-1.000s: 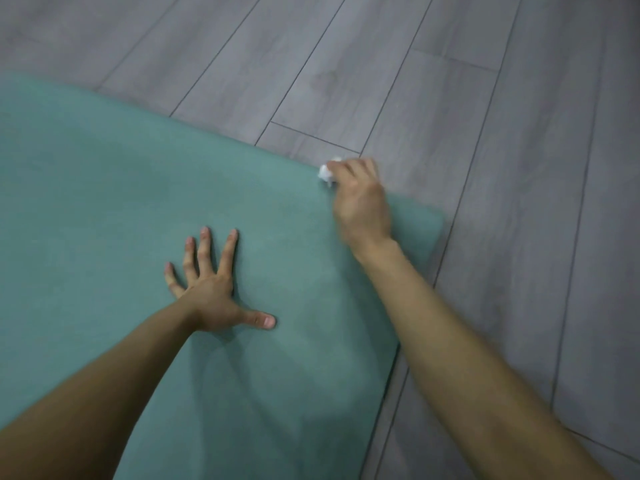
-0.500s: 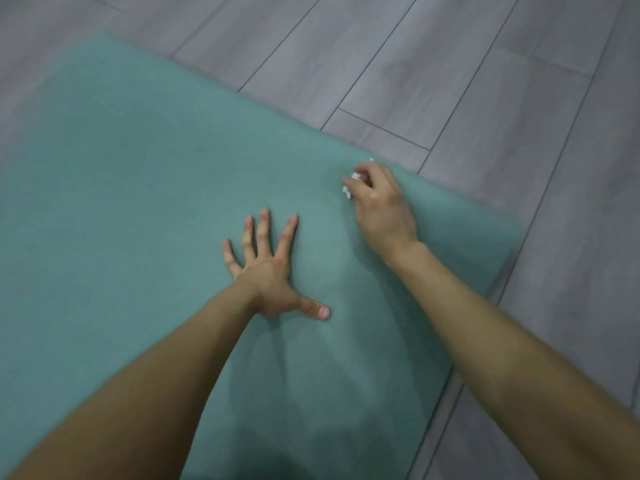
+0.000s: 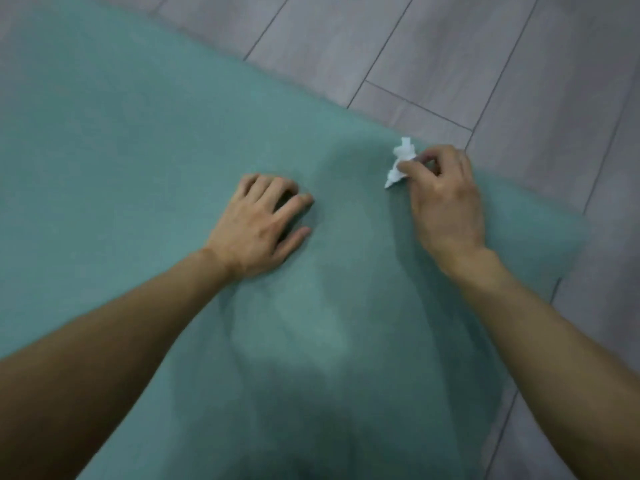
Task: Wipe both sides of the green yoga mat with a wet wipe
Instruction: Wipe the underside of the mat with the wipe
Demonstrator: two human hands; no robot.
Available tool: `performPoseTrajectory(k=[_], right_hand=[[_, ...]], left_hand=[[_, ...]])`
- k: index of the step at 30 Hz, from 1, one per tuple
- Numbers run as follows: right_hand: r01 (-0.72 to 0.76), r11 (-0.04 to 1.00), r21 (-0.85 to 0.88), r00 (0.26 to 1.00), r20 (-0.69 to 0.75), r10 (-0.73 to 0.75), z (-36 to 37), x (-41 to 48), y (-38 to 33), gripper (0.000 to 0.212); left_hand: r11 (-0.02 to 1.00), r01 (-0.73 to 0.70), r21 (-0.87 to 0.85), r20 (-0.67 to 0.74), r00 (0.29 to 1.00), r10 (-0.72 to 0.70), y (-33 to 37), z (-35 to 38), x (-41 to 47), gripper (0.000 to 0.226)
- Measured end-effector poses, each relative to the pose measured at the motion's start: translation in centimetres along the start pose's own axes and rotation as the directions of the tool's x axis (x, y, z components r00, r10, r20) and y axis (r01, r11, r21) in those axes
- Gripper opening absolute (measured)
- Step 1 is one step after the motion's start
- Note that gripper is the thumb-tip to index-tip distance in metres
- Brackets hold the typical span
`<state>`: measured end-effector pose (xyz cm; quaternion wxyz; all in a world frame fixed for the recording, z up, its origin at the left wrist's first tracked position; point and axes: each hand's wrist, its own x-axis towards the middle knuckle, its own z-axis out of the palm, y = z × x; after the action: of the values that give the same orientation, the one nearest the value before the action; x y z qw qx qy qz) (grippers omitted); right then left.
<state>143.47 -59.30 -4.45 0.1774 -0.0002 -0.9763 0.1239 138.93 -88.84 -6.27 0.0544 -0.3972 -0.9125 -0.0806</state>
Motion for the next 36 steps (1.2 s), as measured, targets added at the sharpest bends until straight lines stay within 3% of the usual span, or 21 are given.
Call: performPoseTrajectory(k=[3, 8, 10, 14, 17, 19, 21, 24, 28, 30, 32, 34, 36], right_hand=[[0.006, 0.996, 0.092, 0.999, 0.036, -0.010, 2.5, 3.3, -4.0, 0.016], [0.162, 0.967, 0.196, 0.975, 0.118, -0.188, 5.4, 7.8, -10.2, 0.010], [0.087, 0.981, 0.176, 0.983, 0.145, -0.114, 4.5, 7.4, -9.3, 0.008], [-0.216, 0.972, 0.087, 0.962, 0.190, 0.197, 0.9, 2.7, -5.3, 0.009], [-0.540, 0.836, 0.093, 0.838, 0.143, 0.526, -2.2, -0.6, -4.5, 0.016], [-0.643, 0.751, 0.147, 0.765, 0.100, 0.636, -1.5, 0.5, -6.3, 0.024], [-0.629, 0.752, 0.197, 0.776, 0.103, 0.623, 1.2, 4.2, -9.0, 0.029], [-0.483, 0.833, 0.272, 0.876, 0.158, 0.456, 5.5, 11.5, -13.3, 0.030], [-0.434, 0.881, 0.187, 0.898, 0.173, 0.405, 5.2, 12.6, -13.0, 0.028], [-0.512, 0.846, 0.148, 0.856, 0.172, 0.488, 2.7, 9.0, -9.9, 0.026], [-0.651, 0.752, 0.103, 0.756, 0.178, 0.630, -0.5, 5.2, -6.4, 0.025], [-0.743, 0.665, 0.075, 0.669, 0.090, 0.738, -1.9, 3.6, -4.8, 0.026], [-0.757, 0.650, 0.058, 0.653, 0.035, 0.757, -0.1, 5.0, -6.0, 0.027]], left_hand=[[0.996, 0.039, 0.080, -0.048, 0.998, -0.035, -3.8, 0.0, 1.1, 0.045], [0.994, 0.113, -0.008, 0.010, 0.994, -0.113, -5.0, 0.2, 0.9, 0.046], [0.992, 0.121, -0.033, 0.029, 0.992, -0.120, -5.0, 0.0, 1.1, 0.046], [0.989, 0.139, -0.054, 0.061, 0.989, -0.135, -5.1, 0.1, 1.0, 0.047], [0.986, 0.143, -0.081, 0.074, 0.988, -0.138, -5.2, 0.3, 1.1, 0.047], [0.985, 0.143, -0.098, 0.073, 0.988, -0.136, -5.4, 0.4, 1.0, 0.048], [0.985, 0.131, -0.109, 0.066, 0.990, -0.125, -5.4, 0.5, 1.0, 0.048], [0.985, 0.128, -0.111, 0.068, 0.990, -0.121, -5.5, 0.5, 0.9, 0.048], [0.984, 0.133, -0.121, 0.074, 0.989, -0.125, -5.5, 0.3, 0.9, 0.048], [0.983, 0.136, -0.123, 0.077, 0.989, -0.127, -5.5, 0.3, 0.9, 0.048], [0.983, 0.137, -0.122, 0.075, 0.989, -0.129, -5.4, 0.5, 0.8, 0.048], [0.984, 0.132, -0.121, 0.064, 0.990, -0.125, -5.4, 0.6, 0.8, 0.047], [0.986, 0.125, -0.114, 0.052, 0.991, -0.119, -5.4, 0.6, 0.8, 0.047]])
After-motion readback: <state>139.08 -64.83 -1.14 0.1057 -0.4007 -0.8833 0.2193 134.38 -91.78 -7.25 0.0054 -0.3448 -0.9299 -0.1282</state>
